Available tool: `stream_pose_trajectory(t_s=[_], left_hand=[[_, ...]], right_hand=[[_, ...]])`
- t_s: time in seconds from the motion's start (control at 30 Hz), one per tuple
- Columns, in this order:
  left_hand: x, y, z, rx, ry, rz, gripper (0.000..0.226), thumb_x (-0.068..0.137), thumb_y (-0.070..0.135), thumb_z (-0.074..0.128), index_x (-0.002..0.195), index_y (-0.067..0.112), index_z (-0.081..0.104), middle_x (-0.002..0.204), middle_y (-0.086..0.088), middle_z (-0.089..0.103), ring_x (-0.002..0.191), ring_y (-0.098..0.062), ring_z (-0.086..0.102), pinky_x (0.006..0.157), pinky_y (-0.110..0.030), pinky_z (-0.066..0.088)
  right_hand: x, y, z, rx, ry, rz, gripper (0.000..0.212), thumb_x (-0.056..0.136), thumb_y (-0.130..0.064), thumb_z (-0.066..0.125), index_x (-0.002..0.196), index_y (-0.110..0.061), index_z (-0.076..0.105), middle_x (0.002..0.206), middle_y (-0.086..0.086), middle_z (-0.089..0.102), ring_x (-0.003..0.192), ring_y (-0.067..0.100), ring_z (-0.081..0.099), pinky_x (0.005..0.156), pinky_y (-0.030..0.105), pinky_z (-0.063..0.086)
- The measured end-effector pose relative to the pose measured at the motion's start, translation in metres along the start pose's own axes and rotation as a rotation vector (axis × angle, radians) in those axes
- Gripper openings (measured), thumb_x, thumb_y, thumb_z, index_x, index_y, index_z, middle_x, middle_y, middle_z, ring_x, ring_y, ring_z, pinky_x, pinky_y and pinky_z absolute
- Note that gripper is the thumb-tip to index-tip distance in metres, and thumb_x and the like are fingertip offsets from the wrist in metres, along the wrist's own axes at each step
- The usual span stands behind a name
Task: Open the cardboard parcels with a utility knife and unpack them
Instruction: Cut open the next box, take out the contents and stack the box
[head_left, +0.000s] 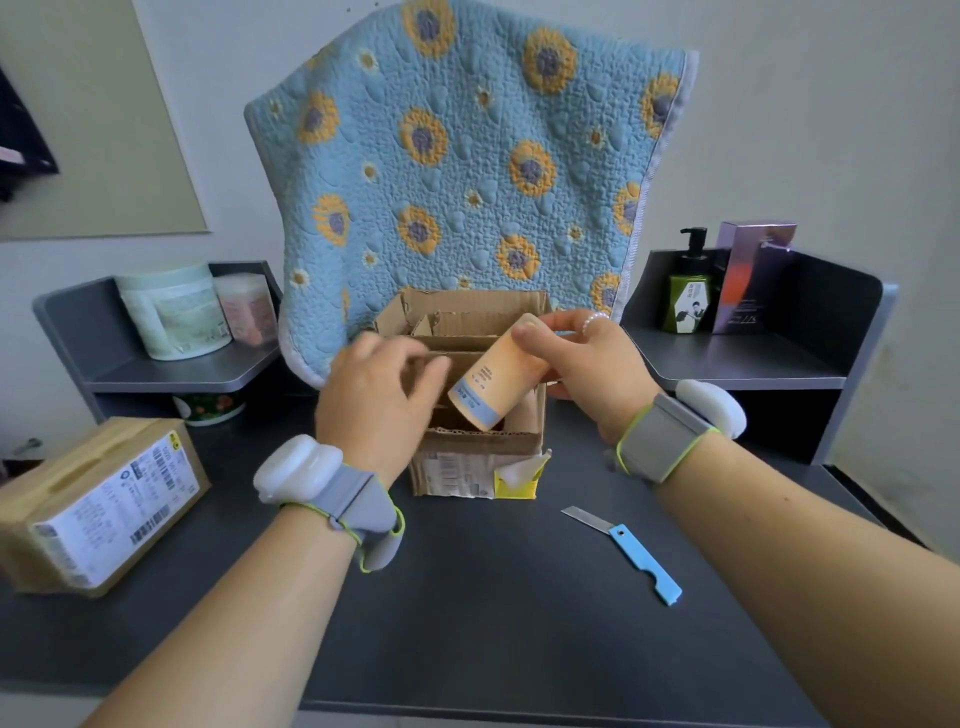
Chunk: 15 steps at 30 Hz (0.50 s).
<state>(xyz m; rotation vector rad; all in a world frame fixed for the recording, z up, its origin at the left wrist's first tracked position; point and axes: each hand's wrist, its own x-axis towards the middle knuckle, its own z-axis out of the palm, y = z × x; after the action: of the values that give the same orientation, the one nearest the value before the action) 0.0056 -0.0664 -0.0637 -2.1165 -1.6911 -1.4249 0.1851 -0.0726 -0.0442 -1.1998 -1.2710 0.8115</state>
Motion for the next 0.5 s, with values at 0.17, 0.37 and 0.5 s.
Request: stream_pose_trajectory(t_s=[0.17,0.37,0.5], left_hand=[[0.001,0.033,0.004,-0.085,-0.255,0.141,0.053,0.06,0.043,0.078,0.104,0.023,0.058,0.096,0.003,0.05,0.095,-0.021,0.053,0.078,-0.04,0.047],[0.008,0.05,0.015,-0.275,-0.25,-0.027,0.051,0.067,0.034,0.078,0.111,0.019,0.058,0.106,-0.003,0.054,0.098,-0.021,0.055,0.082,-0.03,0.043],[0.012,0.068,0.021,-0.64,-0.317,-0.216,0.039,0.075,0.028,0.073,0.108,0.027,0.053,0.105,-0.003,0.066,0.097,-0.021,0.065,0.088,-0.045,0.052]], right_hand=[[-0.001,-0.004,-0.002,0.053,0.034,-0.009,0.028,0.077,-0.042,0.07,0.088,-0.019,0.058,0.08,0.002,0.064,0.059,0.006,0.06,0.042,0.01,0.044],[-0.002,-0.005,-0.018,0.165,-0.006,-0.028,0.031,0.077,-0.032,0.073,0.102,-0.018,0.059,0.083,0.003,0.067,0.072,0.017,0.064,0.068,0.032,0.056],[-0.002,0.0,-0.028,0.234,-0.094,-0.024,0.015,0.083,-0.016,0.067,0.096,-0.021,0.064,0.081,-0.004,0.07,0.073,0.01,0.067,0.076,0.034,0.057]])
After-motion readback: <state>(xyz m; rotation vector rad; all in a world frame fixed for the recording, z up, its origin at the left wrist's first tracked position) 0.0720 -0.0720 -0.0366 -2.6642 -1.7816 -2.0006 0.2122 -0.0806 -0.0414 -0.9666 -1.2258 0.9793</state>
